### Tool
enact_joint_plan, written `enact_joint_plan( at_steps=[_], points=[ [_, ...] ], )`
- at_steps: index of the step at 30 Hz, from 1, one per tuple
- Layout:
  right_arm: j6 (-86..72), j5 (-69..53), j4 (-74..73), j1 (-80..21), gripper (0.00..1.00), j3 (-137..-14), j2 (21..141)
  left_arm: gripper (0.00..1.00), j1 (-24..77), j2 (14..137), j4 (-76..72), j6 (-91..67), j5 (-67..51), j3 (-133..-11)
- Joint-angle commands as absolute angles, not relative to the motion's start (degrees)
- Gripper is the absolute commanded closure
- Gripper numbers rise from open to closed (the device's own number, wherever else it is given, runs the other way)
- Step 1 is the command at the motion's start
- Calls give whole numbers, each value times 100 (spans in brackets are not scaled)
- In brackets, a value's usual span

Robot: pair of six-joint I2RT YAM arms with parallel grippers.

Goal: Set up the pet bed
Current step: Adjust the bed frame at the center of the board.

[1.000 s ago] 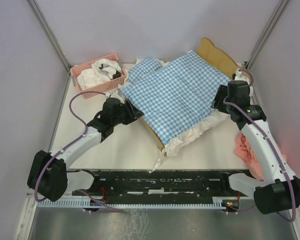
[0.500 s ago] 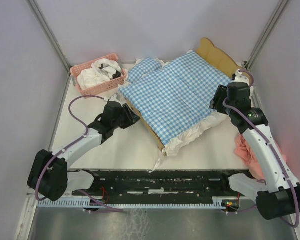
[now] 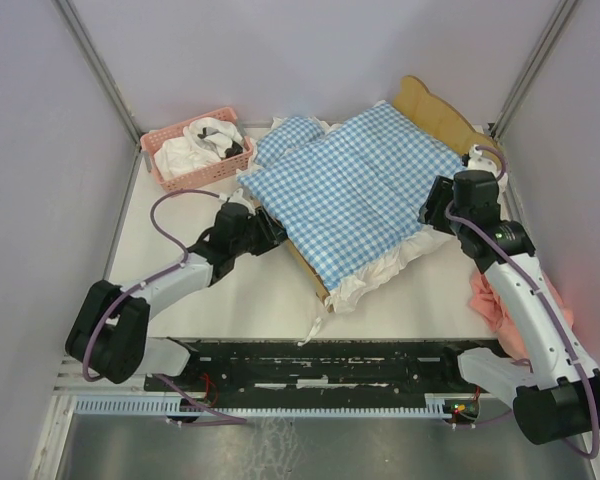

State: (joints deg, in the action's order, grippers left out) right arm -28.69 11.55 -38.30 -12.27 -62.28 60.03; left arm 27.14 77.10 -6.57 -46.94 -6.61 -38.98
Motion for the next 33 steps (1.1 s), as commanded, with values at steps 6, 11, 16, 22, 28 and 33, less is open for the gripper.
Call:
enact_joint_plan(
  at_steps=[6,11,16,22,28,33],
  points=[
    [-2902,1110,-3578,-1263,35,-6140,5977,49,2764,8197,-1148,-5092,-823,-3977],
    [-2777,1080,-3622,-1296,35,-6036,5991,56,2803,8316,-174,-4976,-443,-4310],
    [-2664,1048,-3860,-1384,35,-5929,5823,74,2797,8082,856,-4540,-21,-4605],
    [-2754,368,-4051,-1654,35,-5448,5407,94,2772,7720,1718,-3901,524,-4953],
    [-3067,32,-3843,-2540,35,-4853,5137,97,2534,7752,2223,-3560,708,-5401],
    [-3233,287,-3412,-3273,34,-4726,5238,97,2194,7817,2377,-3245,617,-5716]
  ],
)
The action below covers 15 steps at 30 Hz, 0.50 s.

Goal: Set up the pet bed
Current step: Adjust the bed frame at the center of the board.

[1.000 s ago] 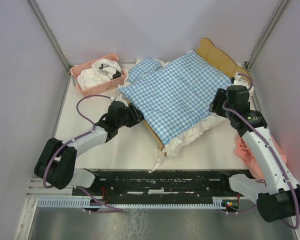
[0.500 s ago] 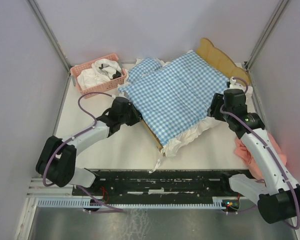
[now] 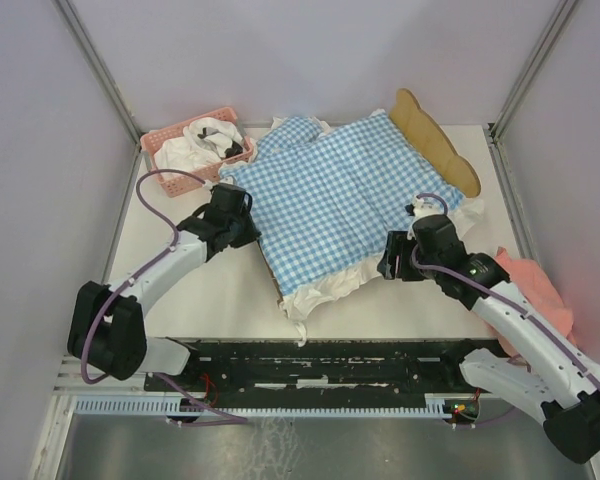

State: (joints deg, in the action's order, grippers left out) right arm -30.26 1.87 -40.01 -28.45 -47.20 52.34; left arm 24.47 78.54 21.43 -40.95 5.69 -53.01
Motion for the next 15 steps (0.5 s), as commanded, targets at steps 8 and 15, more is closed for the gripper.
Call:
enact_joint_plan(
  at_steps=[8,15],
  points=[
    [-2822,1045,-2609,-4628,34,-4986,5640,97,1556,8086,2612,-2727,254,-6059],
    [-1957,1348,-1967,-5382,33,-5333,6328,66,1468,7849,2701,-2799,-235,-6194]
  ],
)
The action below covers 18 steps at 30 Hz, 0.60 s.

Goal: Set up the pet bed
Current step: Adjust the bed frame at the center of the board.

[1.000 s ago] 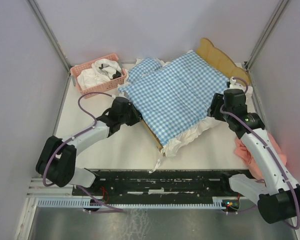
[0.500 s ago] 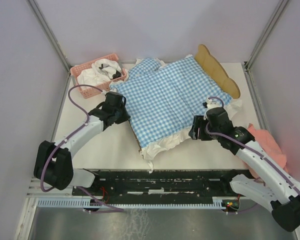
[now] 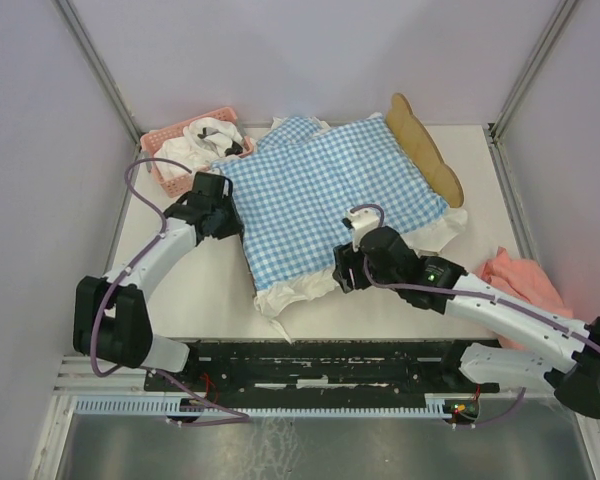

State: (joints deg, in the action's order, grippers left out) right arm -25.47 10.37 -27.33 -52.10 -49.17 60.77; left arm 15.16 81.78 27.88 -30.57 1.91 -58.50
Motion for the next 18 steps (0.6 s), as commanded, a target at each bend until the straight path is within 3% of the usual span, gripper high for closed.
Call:
enact_joint_plan(
  at_steps=[1,4,11,18],
  points=[
    [-1921,1317,-1739,-5418,33,-5341,6404,59,1469,7751,2685,-2852,-347,-6155],
    [-1907,1202,-1380,-5519,33,-5415,6699,43,1470,7318,2688,-2944,-524,-5911],
    [-599,546,-1049,-6166,30,-5904,7597,26,1467,6209,2670,-3077,-1084,-5126],
    [347,195,-1201,-6643,27,-6396,8366,24,1468,5232,2700,-3381,-1543,-4399]
  ],
)
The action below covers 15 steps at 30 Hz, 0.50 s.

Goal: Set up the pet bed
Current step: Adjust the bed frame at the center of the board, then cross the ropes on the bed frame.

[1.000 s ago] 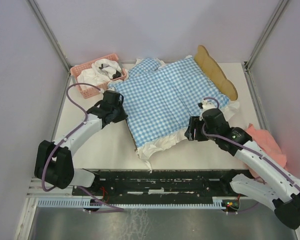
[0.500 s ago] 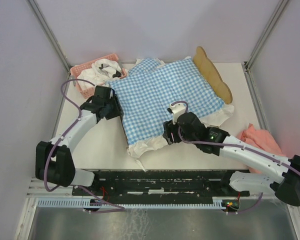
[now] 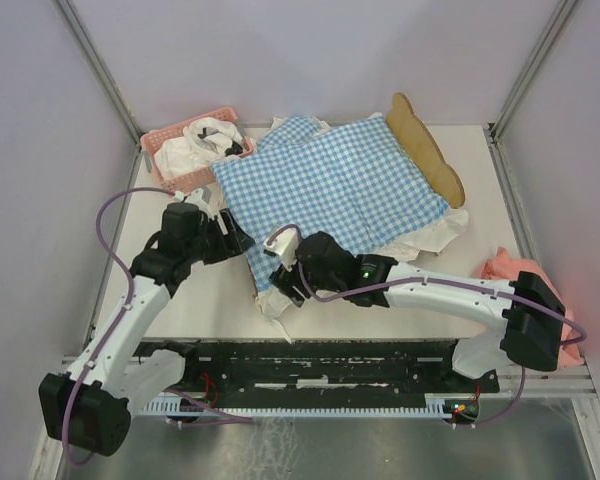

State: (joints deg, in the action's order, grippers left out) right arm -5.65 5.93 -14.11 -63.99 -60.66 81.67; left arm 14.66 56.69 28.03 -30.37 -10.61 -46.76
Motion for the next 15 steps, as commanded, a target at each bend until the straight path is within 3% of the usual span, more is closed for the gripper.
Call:
enact_joint_plan(
  at_steps=[1,9,15],
  points=[
    [537,143,-1167,-6691,26,-6367,8433,25,1469,5142,2706,-3424,-1610,-4300],
    [1133,-307,-1189,-6732,27,-6350,8707,36,1468,4696,2792,-3590,-1906,-3932],
    [1345,238,-1220,-6728,37,-6108,8550,42,1472,4472,2733,-3737,-2172,-3804]
  ],
)
